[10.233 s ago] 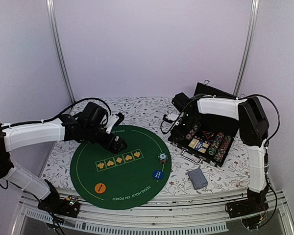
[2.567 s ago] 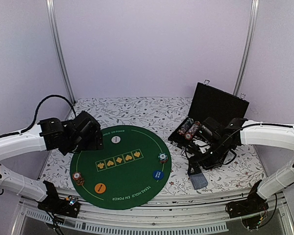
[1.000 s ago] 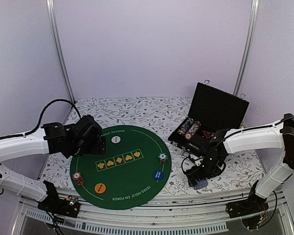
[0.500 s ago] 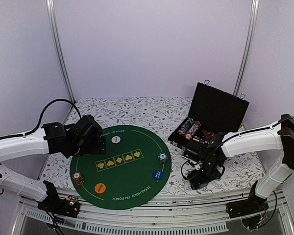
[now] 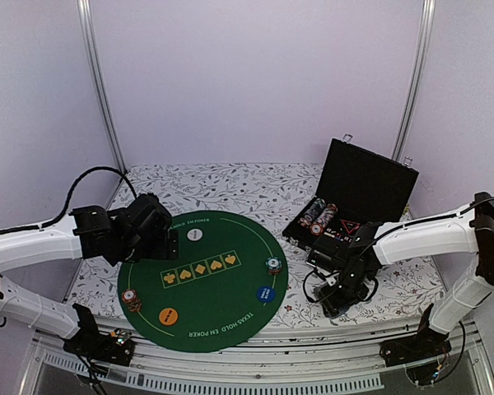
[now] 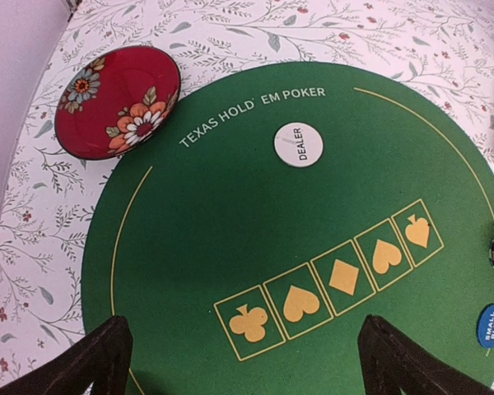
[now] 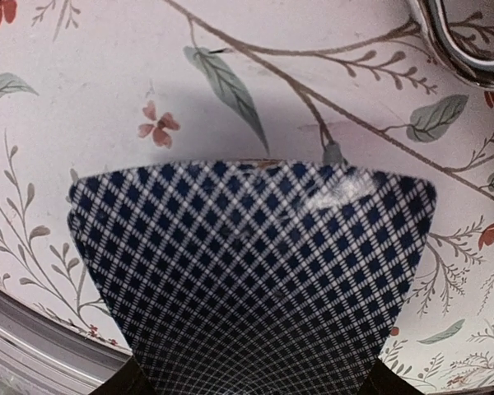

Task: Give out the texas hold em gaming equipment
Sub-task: Pick up the face-down deck piles from the center of the board, then pass from the right arm to the left

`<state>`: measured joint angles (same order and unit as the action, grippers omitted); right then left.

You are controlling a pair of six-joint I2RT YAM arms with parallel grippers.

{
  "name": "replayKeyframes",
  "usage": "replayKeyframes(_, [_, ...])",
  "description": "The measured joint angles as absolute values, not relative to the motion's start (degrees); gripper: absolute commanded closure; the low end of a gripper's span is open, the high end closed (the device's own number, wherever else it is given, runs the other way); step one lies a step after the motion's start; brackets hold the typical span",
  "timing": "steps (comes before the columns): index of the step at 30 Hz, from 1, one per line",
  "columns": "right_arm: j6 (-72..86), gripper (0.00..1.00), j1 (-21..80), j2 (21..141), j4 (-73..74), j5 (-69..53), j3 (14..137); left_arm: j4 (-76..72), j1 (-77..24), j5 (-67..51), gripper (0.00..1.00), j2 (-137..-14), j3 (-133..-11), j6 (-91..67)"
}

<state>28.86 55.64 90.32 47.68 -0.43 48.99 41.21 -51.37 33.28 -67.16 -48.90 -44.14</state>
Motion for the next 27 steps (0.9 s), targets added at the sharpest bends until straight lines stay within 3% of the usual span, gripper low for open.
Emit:
replayKeyframes(4, [27.07, 0.47, 57.54, 90.32, 48.56, -0.27, 50.11, 40.60, -51.37, 31.88, 0.04, -67.16, -48.90, -44.16])
replayKeyframes(12, [18.28, 0.49, 62.50, 90.30, 51.79, 1.04, 61.41, 32.51, -51.37, 20.86, 0.23, -65.63, -48.82, -44.73])
replayKeyframes(15, [13.02, 0.49, 63.31, 90.30, 52.25, 1.04, 67.61, 23.97, -51.37, 14.98, 0.22, -62.57, -46.63, -45.78])
replayKeyframes(19, [6.31, 0.49, 63.88, 90.89, 52.80, 1.06, 76.34, 10.35, -51.37, 5.65, 0.12, -60.03, -41.30, -47.40])
replayKeyframes(27, [-5.13, 0.50, 66.61, 97.82, 53.25, 1.80, 88.38, -7.09, -51.24, -8.23, 0.07, -67.18, -39.94, -49.39])
